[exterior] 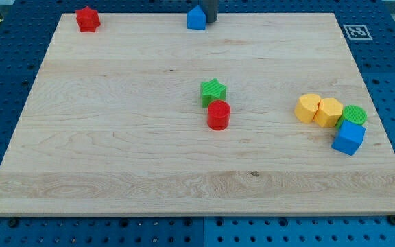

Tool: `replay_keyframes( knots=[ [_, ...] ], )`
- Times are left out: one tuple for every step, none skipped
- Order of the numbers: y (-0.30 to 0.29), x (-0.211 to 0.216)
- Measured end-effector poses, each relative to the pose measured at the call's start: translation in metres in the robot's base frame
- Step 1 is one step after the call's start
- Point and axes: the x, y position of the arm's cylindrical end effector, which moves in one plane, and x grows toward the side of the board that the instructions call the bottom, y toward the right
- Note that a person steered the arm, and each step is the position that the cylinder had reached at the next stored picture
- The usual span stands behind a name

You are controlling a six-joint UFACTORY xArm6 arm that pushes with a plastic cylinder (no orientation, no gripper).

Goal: Separate the yellow blocks from the green circle

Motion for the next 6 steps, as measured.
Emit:
replay_keyframes(
  knots=[
    [-0.003, 0.0],
    [-0.003, 0.0],
    [0.036, 0.003],
    [0.095, 0.053],
    [0.092, 0.118],
    [0.085, 0.137]
  ],
)
